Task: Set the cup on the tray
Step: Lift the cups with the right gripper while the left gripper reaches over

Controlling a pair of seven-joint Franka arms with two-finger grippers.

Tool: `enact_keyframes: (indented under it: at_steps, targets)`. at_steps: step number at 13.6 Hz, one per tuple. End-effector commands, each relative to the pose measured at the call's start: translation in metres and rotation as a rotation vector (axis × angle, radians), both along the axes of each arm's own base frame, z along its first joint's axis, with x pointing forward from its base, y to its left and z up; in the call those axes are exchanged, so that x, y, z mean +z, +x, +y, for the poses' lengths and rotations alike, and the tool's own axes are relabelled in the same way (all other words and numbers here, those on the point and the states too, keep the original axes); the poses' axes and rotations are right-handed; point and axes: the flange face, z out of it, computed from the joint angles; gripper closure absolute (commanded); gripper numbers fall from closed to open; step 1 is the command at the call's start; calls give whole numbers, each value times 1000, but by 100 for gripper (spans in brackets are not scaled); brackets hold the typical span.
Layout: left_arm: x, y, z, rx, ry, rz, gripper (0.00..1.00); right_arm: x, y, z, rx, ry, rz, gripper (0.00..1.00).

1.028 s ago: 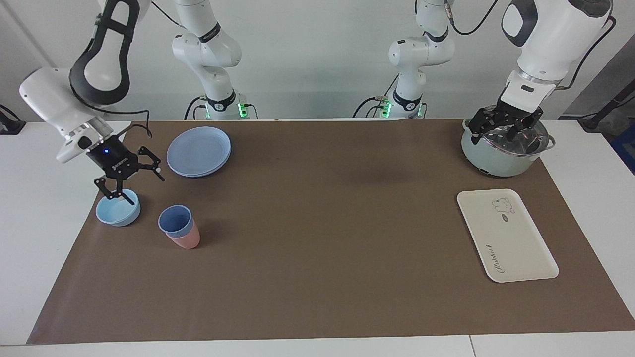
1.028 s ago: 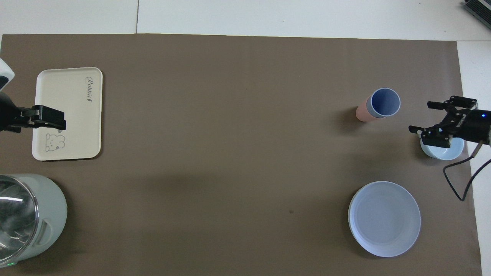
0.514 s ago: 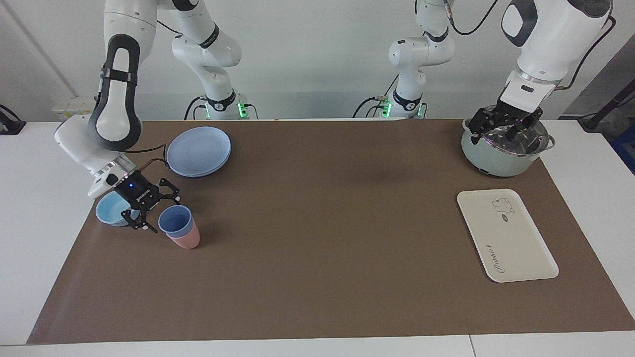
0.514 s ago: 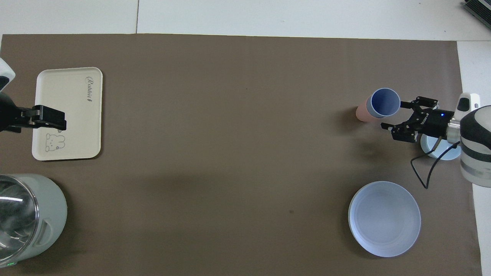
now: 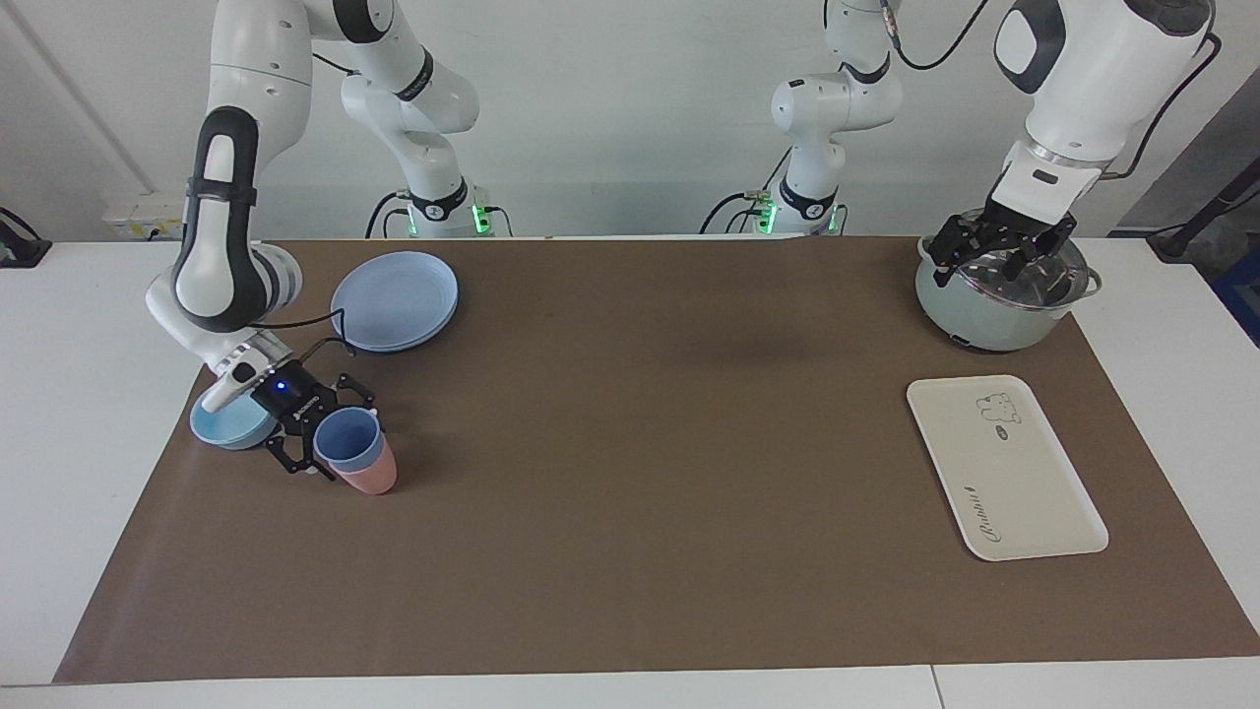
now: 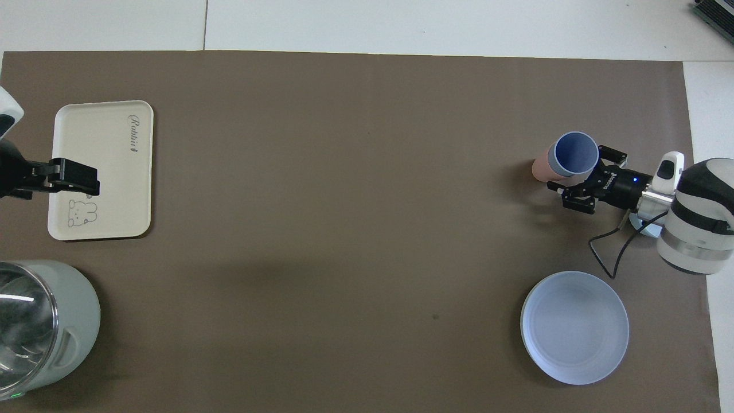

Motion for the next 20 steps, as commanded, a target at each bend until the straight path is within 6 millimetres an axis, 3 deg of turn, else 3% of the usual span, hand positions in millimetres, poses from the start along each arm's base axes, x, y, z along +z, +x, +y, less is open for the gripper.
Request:
enact_keyframes:
  at_steps: [1, 9, 10, 11, 12, 15, 17, 20]
  targets:
    - [2, -8, 0, -9, 19, 2, 0, 8, 5, 2, -22, 50, -39, 0]
    - [-6, -7, -4, -10, 15, -40, 0, 12, 14, 24, -69, 127, -65, 0]
    - [-5, -7, -4, -10, 14, -43, 0, 13, 16, 24, -67, 122, -68, 22]
    - [-4, -7, -4, -10, 10, -50, 0, 15, 18, 23, -58, 113, -73, 89]
    - [-5, -6, -5, -8, 8, -55, 0, 17, 21, 22, -62, 113, -72, 100]
    - [-4, -6, -5, -5, 8, -53, 0, 32, 27, 30, -74, 121, -46, 100]
    - [-4, -6, -8, 12, -19, -52, 0, 67, 27, 31, -59, 95, -8, 100]
    - [-4, -7, -20, 91, -129, -43, 0, 134, 26, 43, -48, 30, 75, 100]
